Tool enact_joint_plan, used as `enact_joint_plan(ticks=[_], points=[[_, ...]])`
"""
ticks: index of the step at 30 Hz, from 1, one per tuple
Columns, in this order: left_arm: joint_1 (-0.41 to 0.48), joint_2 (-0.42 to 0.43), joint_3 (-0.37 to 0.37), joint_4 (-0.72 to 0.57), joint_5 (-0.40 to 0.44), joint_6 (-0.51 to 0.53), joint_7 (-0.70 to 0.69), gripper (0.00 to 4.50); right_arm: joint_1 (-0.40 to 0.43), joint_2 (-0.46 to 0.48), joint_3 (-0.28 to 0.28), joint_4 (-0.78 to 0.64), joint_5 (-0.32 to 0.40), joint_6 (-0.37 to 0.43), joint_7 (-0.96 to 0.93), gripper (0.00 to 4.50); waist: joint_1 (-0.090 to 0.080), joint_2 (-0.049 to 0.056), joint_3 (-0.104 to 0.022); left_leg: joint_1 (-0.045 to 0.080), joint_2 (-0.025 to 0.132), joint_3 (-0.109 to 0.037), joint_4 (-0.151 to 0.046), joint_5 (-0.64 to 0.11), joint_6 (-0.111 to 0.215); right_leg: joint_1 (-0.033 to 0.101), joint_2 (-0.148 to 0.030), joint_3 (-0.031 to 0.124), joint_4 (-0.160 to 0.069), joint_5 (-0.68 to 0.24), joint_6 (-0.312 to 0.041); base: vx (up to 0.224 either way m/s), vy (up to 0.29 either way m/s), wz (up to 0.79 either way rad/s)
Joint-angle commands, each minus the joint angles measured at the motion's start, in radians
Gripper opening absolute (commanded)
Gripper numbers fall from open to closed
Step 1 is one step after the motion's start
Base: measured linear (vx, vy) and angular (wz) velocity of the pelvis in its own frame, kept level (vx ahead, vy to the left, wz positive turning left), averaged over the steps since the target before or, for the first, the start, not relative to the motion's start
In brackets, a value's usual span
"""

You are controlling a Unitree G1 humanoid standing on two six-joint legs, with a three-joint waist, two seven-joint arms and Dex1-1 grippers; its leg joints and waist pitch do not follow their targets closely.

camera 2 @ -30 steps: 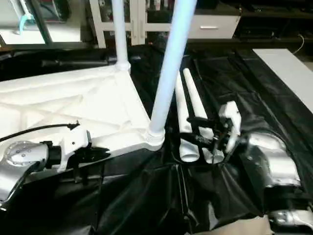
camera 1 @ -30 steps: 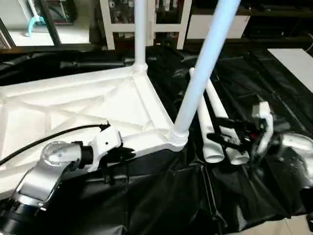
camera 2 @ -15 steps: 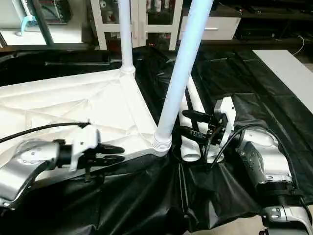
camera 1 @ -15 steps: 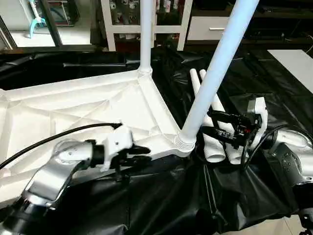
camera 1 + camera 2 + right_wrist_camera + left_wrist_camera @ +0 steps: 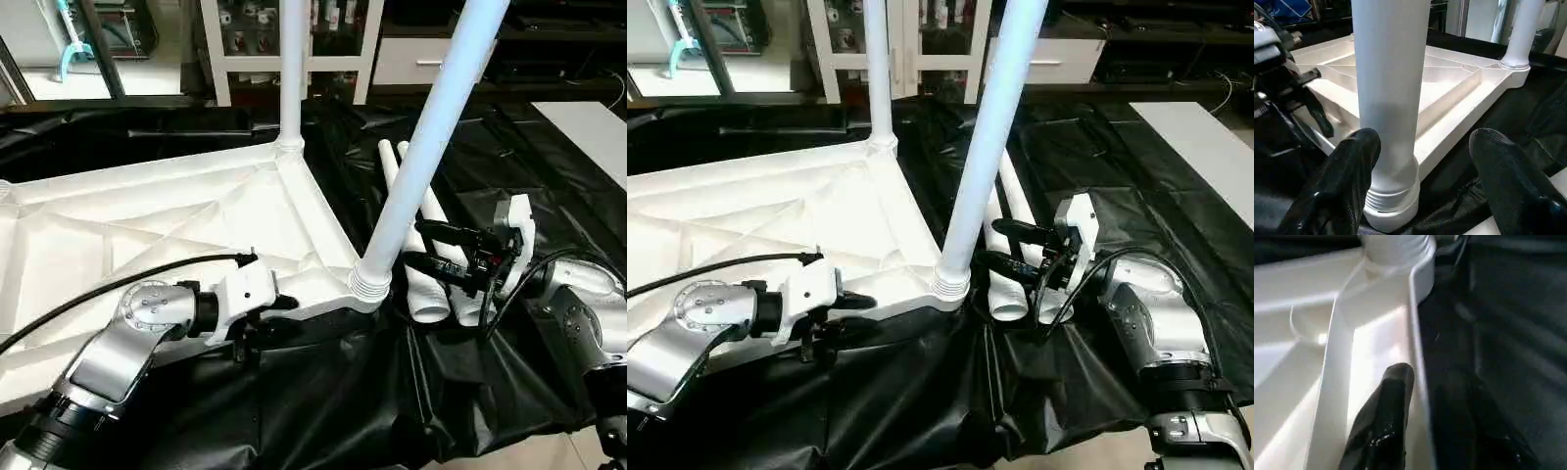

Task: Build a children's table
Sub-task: Insert table leg to table base

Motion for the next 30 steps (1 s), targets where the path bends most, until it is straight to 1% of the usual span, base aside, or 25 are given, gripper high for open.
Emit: enact_joint_plan(ticks=[1,2,3,4,5,7,10,12,13,16,17,18,21,23,25,28,29,30], points=[[0.004,0.004,-0.012,0.003,0.018,-0.008,0.012,1.36,-0.005,-0.001,-0.005,-0.01,-0.008,-0.015,0.005,3.28,-0.002,0.001,-0.088,0.026,0.07,-0.042,-0.056,0.074,0.14,0.058,-0.086,0.053,-0.054,0.273,-0.309,0.0,0.0,0.0],[0.005,0.001,-0.008,0.002,0.014,-0.006,0.015,1.36,-0.004,-0.001,-0.004,-0.01,-0.009,-0.016,0.006,3.28,-0.001,0.001,-0.088,0.024,0.069,-0.042,-0.055,0.073,0.142,0.059,-0.088,0.053,-0.054,0.272,-0.31,0.0,0.0,0.0],[0.006,-0.002,-0.005,0.001,0.01,-0.005,0.017,1.36,-0.004,-0.001,-0.004,-0.009,-0.009,-0.016,0.006,3.28,-0.001,0.001,-0.087,0.024,0.069,-0.042,-0.055,0.069,0.142,0.058,-0.088,0.053,-0.055,0.269,-0.31,0.0,0.0,0.0],[0.006,-0.003,-0.002,-0.004,-0.002,0.009,0.01,1.36,-0.005,-0.001,-0.004,-0.007,-0.01,-0.018,0.007,3.28,-0.001,-0.001,-0.087,0.024,0.069,-0.041,-0.055,0.061,0.14,0.059,-0.088,0.053,-0.056,0.255,-0.309,0.0,0.0,0.0],[0.006,-0.003,-0.002,-0.007,-0.009,0.015,0.006,1.36,-0.006,-0.001,-0.004,-0.005,-0.011,-0.018,0.007,3.28,0.0,0.001,-0.087,0.025,0.07,-0.042,-0.056,0.059,0.139,0.058,-0.088,0.053,-0.056,0.248,-0.309,0.0,0.0,0.0],[0.005,-0.002,-0.003,-0.007,-0.005,0.011,0.01,1.36,-0.007,-0.001,-0.003,-0.005,-0.011,-0.018,0.007,3.28,-0.001,0.001,-0.087,0.025,0.07,-0.041,-0.056,0.057,0.137,0.057,-0.087,0.053,-0.057,0.235,-0.308,0.0,0.0,0.0],[0.005,-0.003,-0.014,0.013,0.025,-0.011,0.023,1.36,-0.012,0.001,-0.001,-0.005,-0.012,-0.015,0.008,3.28,-0.001,-0.001,-0.088,0.025,0.07,-0.042,-0.054,0.065,0.142,0.058,-0.088,0.053,-0.056,0.245,-0.307,0.0,0.0,0.0],[0.006,-0.002,-0.02,0.018,0.03,-0.008,0.022,1.36,-0.014,0.004,0.001,-0.005,-0.013,-0.015,0.008,3.28,-0.001,-0.001,-0.087,0.024,0.069,-0.042,-0.055,0.057,0.14,0.058,-0.088,0.053,-0.058,0.23,-0.305,0.0,0.0,0.0],[0.006,0.006,-0.035,0.023,0.051,0.002,0.028,1.36,-0.021,0.011,0.004,-0.004,-0.014,-0.015,0.004,3.28,-0.001,0.001,-0.087,0.025,0.07,-0.042,-0.055,0.054,0.137,0.057,-0.088,0.053,-0.058,0.223,-0.304,0.0,0.0,0.0],[0.003,0.016,-0.052,0.041,0.084,0.003,0.042,1.36,-0.03,0.025,0.007,-0.003,-0.015,-0.017,-0.006,3.28,-0.004,-0.001,-0.086,0.023,0.069,-0.042,-0.055,0.049,0.139,0.057,-0.088,0.053,-0.059,0.209,-0.299,0.0,0.0,0.0],[0.003,0.015,-0.051,0.044,0.085,0.002,0.045,1.18,-0.033,0.029,0.007,-0.003,-0.015,-0.018,-0.008,3.28,-0.003,0.0,-0.086,0.024,0.069,-0.042,-0.055,0.046,0.139,0.056,-0.088,0.053,-0.06,0.202,-0.298,0.0,0.0,0.0],[0.003,0.012,-0.05,0.044,0.083,0.004,0.047,1.18,-0.033,0.03,0.008,-0.004,-0.015,-0.018,-0.008,3.28,-0.002,0.001,-0.087,0.024,0.069,-0.042,-0.055,0.046,0.136,0.057,-0.088,0.053,-0.06,0.198,-0.296,0.0,0.0,0.0],[0.002,0.004,-0.044,0.043,0.071,0.018,0.047,0.97,-0.038,0.04,0.012,-0.007,-0.011,-0.014,-0.004,3.28,-0.002,0.001,-0.087,0.023,0.068,-0.042,-0.055,0.049,0.134,0.057,-0.088,0.053,-0.059,0.197,-0.294,0.0,0.0,0.0],[0.001,0.004,-0.045,0.042,0.07,0.023,0.045,0.72,-0.038,0.043,0.015,-0.009,-0.009,-0.01,0.0,3.28,-0.003,0.001,-0.086,0.023,0.069,-0.042,-0.056,0.044,0.134,0.055,-0.088,0.052,-0.06,0.187,-0.294,0.0,0.0,0.0],[0.0,0.003,-0.044,0.043,0.076,0.028,0.051,0.58,-0.037,0.046,0.024,-0.015,-0.004,0.002,0.018,3.28,-0.003,0.002,-0.085,0.025,0.07,-0.042,-0.057,0.033,0.128,0.054,-0.088,0.052,-0.063,0.163,-0.293,0.0,0.0,0.0],[-0.001,0.003,-0.047,0.05,0.083,0.033,0.054,0.27,-0.04,0.056,0.034,-0.011,-0.009,0.009,0.029,3.28,-0.004,0.002,-0.084,0.024,0.069,-0.042,-0.057,0.03,0.127,0.054,-0.088,0.053,-0.063,0.163,-0.291,0.0,0.0,0.0],[-0.001,0.003,-0.047,0.051,0.084,0.034,0.055,0.27,-0.04,0.059,0.037,-0.011,-0.01,0.01,0.028,3.28,-0.004,0.001,-0.084,0.024,0.069,-0.042,-0.057,0.028,0.127,0.054,-0.088,0.053,-0.064,0.16,-0.291,0.0,0.0,0.0],[0.0,0.003,-0.048,0.05,0.085,0.038,0.056,0.16,-0.043,0.064,0.041,-0.01,-0.016,0.009,0.022,3.28,-0.004,0.001,-0.083,0.025,0.069,-0.042,-0.059,0.021,0.124,0.053,-0.089,0.053,-0.066,0.146,-0.29,0.0,0.0,0.0]])
